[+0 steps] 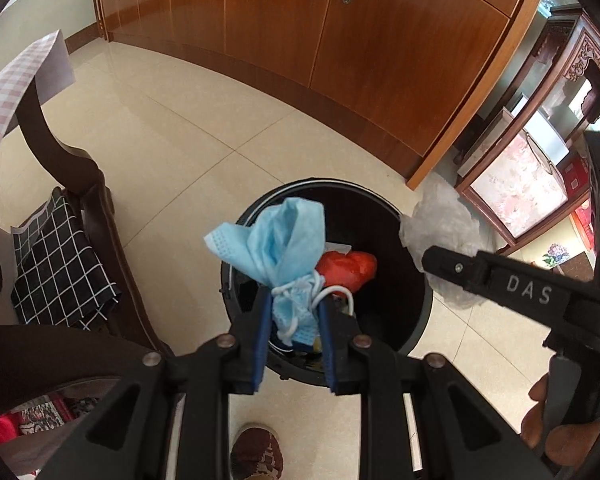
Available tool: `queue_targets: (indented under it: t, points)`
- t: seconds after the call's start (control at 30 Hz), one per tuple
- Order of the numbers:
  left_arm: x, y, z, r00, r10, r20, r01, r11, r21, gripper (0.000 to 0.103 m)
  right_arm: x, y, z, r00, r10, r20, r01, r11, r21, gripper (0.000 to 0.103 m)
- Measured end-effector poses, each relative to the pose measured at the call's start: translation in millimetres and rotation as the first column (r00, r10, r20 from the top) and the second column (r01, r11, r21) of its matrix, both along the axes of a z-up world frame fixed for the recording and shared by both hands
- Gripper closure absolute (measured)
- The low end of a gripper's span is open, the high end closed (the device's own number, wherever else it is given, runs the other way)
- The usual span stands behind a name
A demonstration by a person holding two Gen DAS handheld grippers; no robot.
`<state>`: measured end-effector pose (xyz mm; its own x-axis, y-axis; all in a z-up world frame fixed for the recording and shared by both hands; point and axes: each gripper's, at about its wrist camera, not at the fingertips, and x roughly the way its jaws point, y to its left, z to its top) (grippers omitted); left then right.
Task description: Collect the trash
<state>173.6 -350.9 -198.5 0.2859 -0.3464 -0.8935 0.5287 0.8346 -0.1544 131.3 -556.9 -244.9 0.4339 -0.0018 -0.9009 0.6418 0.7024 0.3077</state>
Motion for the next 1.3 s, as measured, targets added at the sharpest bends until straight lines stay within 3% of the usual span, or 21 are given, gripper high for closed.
queue_targets:
  t: [0.13,0.27,0.3,0.43,0.7,0.87,1.17,1.3]
  points:
    - [4.5,-1.9,-10.4,0.998,0.011,-0.058,-0.013,1.0,-0.028,0.075,18.8,-9.0,-9.2,1.0,0.019,-0.023,-0.019,1.0,0.01,0.056]
    - [12.1,-2.9,-18.9,0.992,0.025,-0.123,-0.031,0.998,-0.052,0.04,34.4,-17.0,-19.2,0.999,0.021,-0.035,-0.02,0.999,0.038,0.048]
    - [12.8,-2.4,-18.8,0.992,0.031,-0.124,-0.039,0.997,-0.063,0.039,36.8,-17.9,-20.5,0.999,0.016,-0.041,-0.015,0.999,0.03,0.04]
    - [11.6,-0.9,-14.8,0.994,0.023,-0.104,-0.03,0.998,-0.063,0.039,36.0,-18.9,-15.5,0.999,-0.022,-0.027,0.022,1.0,-0.006,0.038]
    - [-17.5,15.3,30.6,0.995,-0.016,0.1,0.021,0.999,-0.05,0.039,2.9,-8.0,20.9,0.996,-0.06,0.066,0.064,0.996,-0.06,0.038]
    - [-34.8,37.4,71.7,0.985,-0.012,0.172,0.027,0.996,-0.087,0.039,-20.4,8.7,40.8,0.996,-0.031,0.08,0.035,0.998,-0.06,0.038]
    - [-71.6,108.6,147.3,0.945,0.09,0.314,-0.05,0.99,-0.134,0.038,-65.7,64.9,95.5,0.983,0.087,0.164,-0.075,0.994,-0.08,0.036]
    - [-87.7,150.6,173.8,0.91,0.173,0.376,-0.131,0.982,-0.136,0.032,-80.2,106.4,128.6,0.958,0.198,0.207,-0.172,0.976,-0.137,0.03]
